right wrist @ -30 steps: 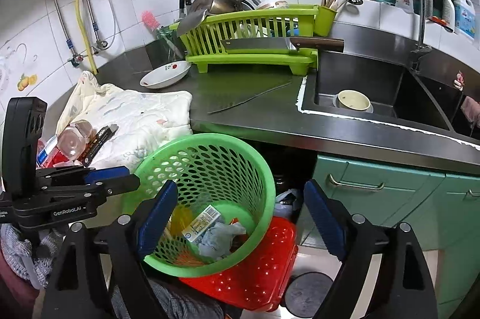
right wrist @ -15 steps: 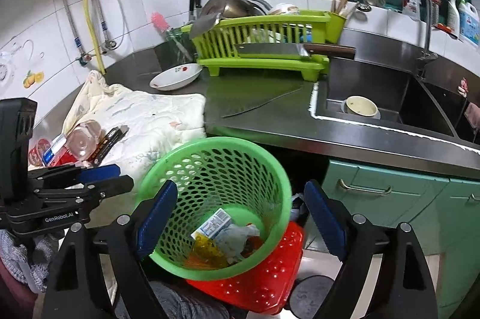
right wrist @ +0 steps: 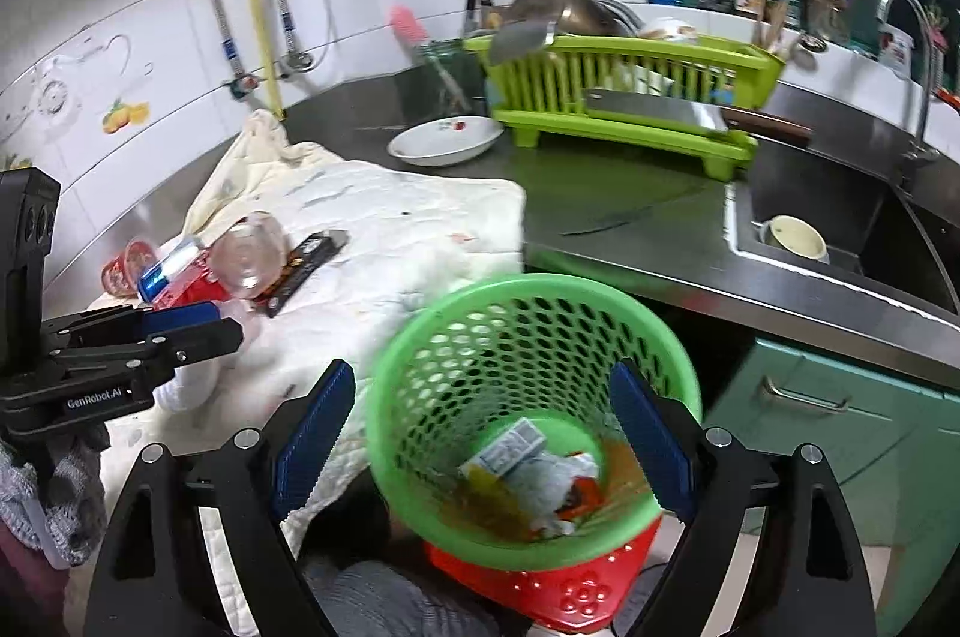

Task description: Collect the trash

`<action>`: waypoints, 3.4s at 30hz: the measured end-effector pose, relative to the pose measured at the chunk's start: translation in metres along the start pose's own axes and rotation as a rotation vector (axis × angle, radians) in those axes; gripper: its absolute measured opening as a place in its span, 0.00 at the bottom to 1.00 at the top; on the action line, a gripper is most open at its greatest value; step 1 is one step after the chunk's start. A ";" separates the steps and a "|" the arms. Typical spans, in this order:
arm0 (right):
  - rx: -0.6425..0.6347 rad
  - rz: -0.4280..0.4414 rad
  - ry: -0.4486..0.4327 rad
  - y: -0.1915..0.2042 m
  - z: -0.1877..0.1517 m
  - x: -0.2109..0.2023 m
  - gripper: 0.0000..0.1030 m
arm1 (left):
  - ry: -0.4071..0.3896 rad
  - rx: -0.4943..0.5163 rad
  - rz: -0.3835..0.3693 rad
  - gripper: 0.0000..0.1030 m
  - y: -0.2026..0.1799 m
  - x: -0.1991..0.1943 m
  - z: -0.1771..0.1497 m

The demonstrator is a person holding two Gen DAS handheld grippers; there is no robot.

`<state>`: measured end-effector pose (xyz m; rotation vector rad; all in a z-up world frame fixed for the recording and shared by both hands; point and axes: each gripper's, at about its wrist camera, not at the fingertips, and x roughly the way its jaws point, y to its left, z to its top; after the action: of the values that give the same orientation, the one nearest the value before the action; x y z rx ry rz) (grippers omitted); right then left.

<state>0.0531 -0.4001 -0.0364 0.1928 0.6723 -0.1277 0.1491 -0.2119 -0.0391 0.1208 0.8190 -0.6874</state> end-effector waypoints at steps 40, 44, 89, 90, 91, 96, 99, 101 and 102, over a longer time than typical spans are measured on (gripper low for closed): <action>-0.133 0.187 0.083 0.116 0.004 0.056 0.81 | 0.081 -0.341 0.084 0.35 0.158 -0.004 -0.068; -0.135 0.188 0.091 0.119 0.003 0.060 0.81 | 0.091 -0.341 0.074 0.26 0.159 0.000 -0.069; 0.255 0.292 0.396 0.190 0.045 0.173 0.74 | -0.020 -0.329 0.134 0.04 0.198 -0.083 -0.098; 0.263 0.280 0.403 0.189 0.044 0.175 0.73 | -0.022 -0.330 0.131 0.04 0.200 -0.084 -0.098; 0.277 0.272 0.414 0.189 0.042 0.178 0.73 | -0.023 -0.331 0.130 0.04 0.200 -0.084 -0.098; 0.363 0.326 0.480 0.184 0.032 0.192 0.67 | -0.027 -0.326 0.122 0.04 0.201 -0.084 -0.099; 0.394 0.349 0.493 0.180 0.028 0.197 0.61 | -0.025 -0.326 0.122 0.04 0.201 -0.084 -0.100; 0.419 0.370 0.502 0.177 0.025 0.199 0.61 | -0.027 -0.328 0.121 0.04 0.201 -0.085 -0.100; 0.428 0.379 0.502 0.176 0.023 0.199 0.60 | -0.029 -0.328 0.122 0.04 0.200 -0.086 -0.100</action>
<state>0.2530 -0.2450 -0.1198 0.7763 1.0905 0.1508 0.1663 0.0239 -0.0788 -0.1342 0.8780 -0.4323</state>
